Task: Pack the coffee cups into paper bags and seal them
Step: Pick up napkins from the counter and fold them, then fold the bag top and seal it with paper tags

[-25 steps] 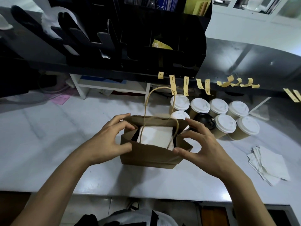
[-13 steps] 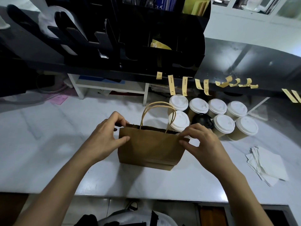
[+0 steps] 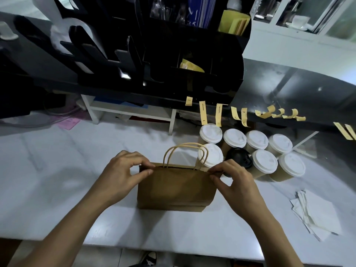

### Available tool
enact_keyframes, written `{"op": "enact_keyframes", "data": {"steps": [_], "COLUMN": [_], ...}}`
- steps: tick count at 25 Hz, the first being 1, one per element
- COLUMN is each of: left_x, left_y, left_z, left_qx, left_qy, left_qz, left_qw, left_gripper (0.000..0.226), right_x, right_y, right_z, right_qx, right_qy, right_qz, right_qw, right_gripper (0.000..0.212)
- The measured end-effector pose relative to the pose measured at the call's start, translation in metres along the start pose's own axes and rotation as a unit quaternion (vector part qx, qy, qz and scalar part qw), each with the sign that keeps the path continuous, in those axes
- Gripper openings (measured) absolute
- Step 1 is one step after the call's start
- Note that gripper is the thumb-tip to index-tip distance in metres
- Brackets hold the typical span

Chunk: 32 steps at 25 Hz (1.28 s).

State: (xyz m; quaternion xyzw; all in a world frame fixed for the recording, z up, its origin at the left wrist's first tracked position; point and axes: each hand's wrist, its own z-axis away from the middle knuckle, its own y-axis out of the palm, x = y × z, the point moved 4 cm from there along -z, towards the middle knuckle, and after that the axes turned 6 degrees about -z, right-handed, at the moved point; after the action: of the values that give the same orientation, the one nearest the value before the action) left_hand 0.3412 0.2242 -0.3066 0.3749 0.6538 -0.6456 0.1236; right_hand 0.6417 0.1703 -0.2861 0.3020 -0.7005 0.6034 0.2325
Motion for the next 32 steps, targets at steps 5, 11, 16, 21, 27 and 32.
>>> {"op": "enact_keyframes", "data": {"steps": [5, 11, 16, 21, 27, 32], "left_x": [0.007, 0.010, 0.012, 0.014, 0.015, 0.010], "left_y": [-0.003, 0.001, 0.002, 0.003, 0.004, 0.002], "left_z": [0.000, 0.002, 0.002, 0.006, 0.008, 0.008], "left_qx": [-0.026, -0.021, -0.019, -0.024, -0.029, -0.041], "left_qy": [-0.024, -0.041, -0.037, -0.041, -0.035, -0.009], "left_qz": [0.017, 0.053, 0.068, 0.063, 0.061, 0.027], "left_qw": [0.999, 0.998, 0.997, 0.997, 0.997, 0.999], "left_gripper": [0.017, 0.018, 0.017, 0.016, 0.013, 0.013], "right_x": [0.007, 0.030, 0.026, 0.035, 0.045, 0.038], "right_y": [-0.002, 0.003, 0.037, 0.067, 0.068, 0.065], "right_z": [-0.012, -0.056, -0.125, -0.174, -0.206, -0.205], "right_qx": [0.046, 0.055, 0.008, 0.032, -0.057, -0.054], "right_qy": [0.001, 0.056, 0.269, 0.426, 0.440, 0.453], "right_qz": [0.004, -0.075, -0.423, -0.611, -0.606, -0.565], "right_qw": [0.999, 0.994, 0.865, 0.667, 0.661, 0.687], "right_gripper": [0.007, 0.054, 0.044, 0.061, 0.025, 0.023]}}
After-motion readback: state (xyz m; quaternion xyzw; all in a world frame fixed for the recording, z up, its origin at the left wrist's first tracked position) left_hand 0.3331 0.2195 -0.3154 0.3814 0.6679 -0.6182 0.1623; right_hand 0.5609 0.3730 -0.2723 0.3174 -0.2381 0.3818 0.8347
